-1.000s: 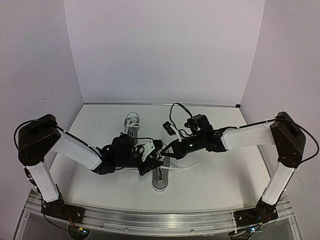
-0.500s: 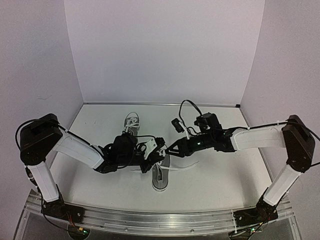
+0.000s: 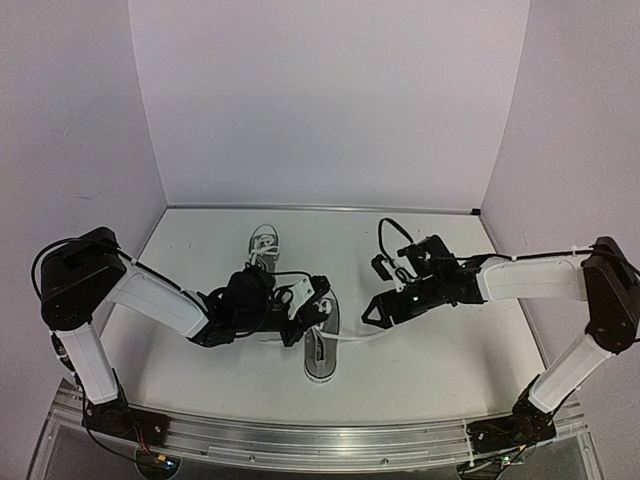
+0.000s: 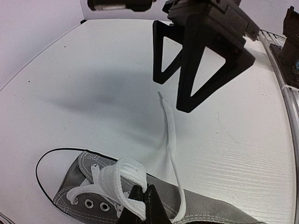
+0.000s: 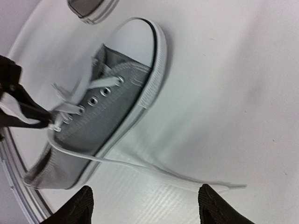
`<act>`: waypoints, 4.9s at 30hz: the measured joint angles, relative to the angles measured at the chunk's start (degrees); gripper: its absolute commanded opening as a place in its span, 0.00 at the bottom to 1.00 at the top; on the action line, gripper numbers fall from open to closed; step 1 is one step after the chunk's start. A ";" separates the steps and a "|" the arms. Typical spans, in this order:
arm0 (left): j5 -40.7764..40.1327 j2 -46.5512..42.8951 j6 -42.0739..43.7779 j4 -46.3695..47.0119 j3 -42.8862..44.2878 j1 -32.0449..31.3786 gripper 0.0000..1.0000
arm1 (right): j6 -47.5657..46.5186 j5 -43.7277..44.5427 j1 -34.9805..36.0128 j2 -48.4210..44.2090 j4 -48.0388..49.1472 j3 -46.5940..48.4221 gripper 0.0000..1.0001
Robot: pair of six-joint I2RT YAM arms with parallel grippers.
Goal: Tie the shoes
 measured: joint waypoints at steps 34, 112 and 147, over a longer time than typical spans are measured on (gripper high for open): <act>0.26 1.14 1.06 -0.17 0.96 0.00 0.00 | 1.31 10.74 1.30 16.24 1.32 6.93 0.13; 4.67 3.74 6.92 12.61 -4.22 -0.63 0.00 | 16.39 -21.88 5.72 6.07 17.28 4.10 0.60; -0.17 -11.46 6.78 -7.24 -4.10 2.87 0.51 | 15.40 -14.42 8.07 9.29 14.01 7.21 0.00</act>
